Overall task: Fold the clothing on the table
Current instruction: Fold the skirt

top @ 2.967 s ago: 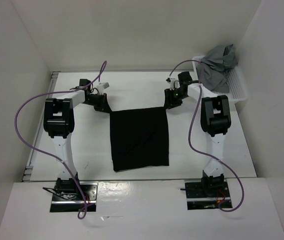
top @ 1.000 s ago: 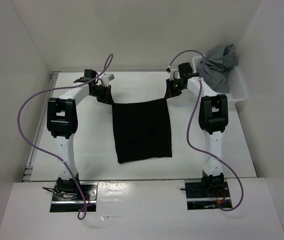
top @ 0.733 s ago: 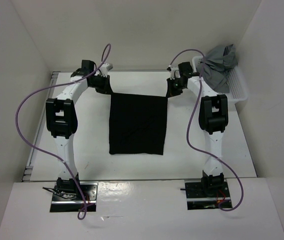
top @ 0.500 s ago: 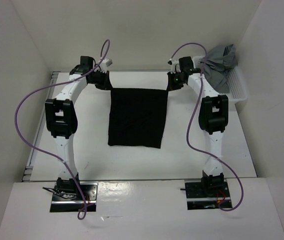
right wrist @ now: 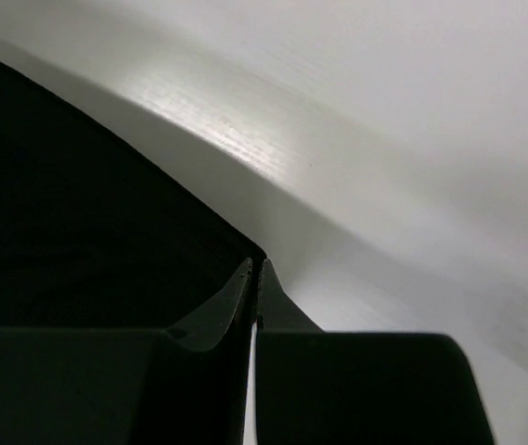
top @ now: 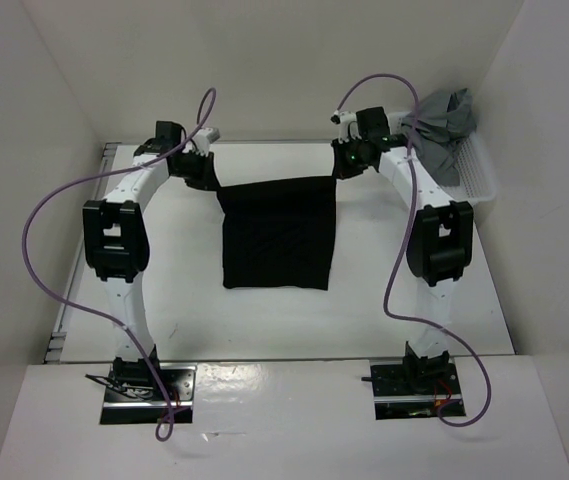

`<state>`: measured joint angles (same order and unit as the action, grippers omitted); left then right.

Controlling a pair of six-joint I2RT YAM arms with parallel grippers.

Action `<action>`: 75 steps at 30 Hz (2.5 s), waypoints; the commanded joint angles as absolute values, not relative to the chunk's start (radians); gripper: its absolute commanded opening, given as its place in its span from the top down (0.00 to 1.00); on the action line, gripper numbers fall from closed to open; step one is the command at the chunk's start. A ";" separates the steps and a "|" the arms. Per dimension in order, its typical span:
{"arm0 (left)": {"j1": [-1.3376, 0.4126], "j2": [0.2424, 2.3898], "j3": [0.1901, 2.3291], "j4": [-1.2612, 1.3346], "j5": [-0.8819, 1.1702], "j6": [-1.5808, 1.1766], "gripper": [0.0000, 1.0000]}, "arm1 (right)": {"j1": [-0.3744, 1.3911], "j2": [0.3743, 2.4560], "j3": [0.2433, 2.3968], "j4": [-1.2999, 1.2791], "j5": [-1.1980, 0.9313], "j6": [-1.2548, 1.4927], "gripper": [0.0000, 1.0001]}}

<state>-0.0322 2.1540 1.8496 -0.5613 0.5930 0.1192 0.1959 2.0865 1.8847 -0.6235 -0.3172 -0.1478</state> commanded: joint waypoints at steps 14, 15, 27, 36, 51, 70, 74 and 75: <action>-0.025 1.735 1.543 -0.667 0.644 0.284 1.00 | 0.232 1.720 1.572 -0.755 -0.308 -0.340 1.00; -0.034 1.724 1.517 -0.681 0.644 0.284 1.00 | 0.232 1.720 1.560 -0.765 -0.308 -0.357 1.00; -0.034 1.652 1.324 -0.753 0.626 0.377 1.00 | 0.296 1.720 1.529 -0.925 -0.347 -0.437 1.00; -0.061 1.600 1.272 -0.802 0.626 0.416 0.97 | 0.362 1.759 1.499 -1.011 -0.359 -0.479 1.00; -0.121 1.542 1.232 -0.877 0.615 0.482 0.97 | 0.362 1.781 1.480 -1.042 -0.330 -0.529 1.00; -0.121 1.460 1.173 -0.937 0.595 0.558 0.62 | 0.449 1.801 1.441 -1.189 -0.348 -0.604 0.87; -0.121 1.440 1.163 -0.951 0.562 0.569 0.62 | 0.462 1.819 1.440 -1.233 -0.357 -0.629 0.82; -0.121 1.430 1.154 -0.951 0.552 0.569 0.62 | 0.472 1.819 1.440 -1.259 -0.357 -0.629 0.80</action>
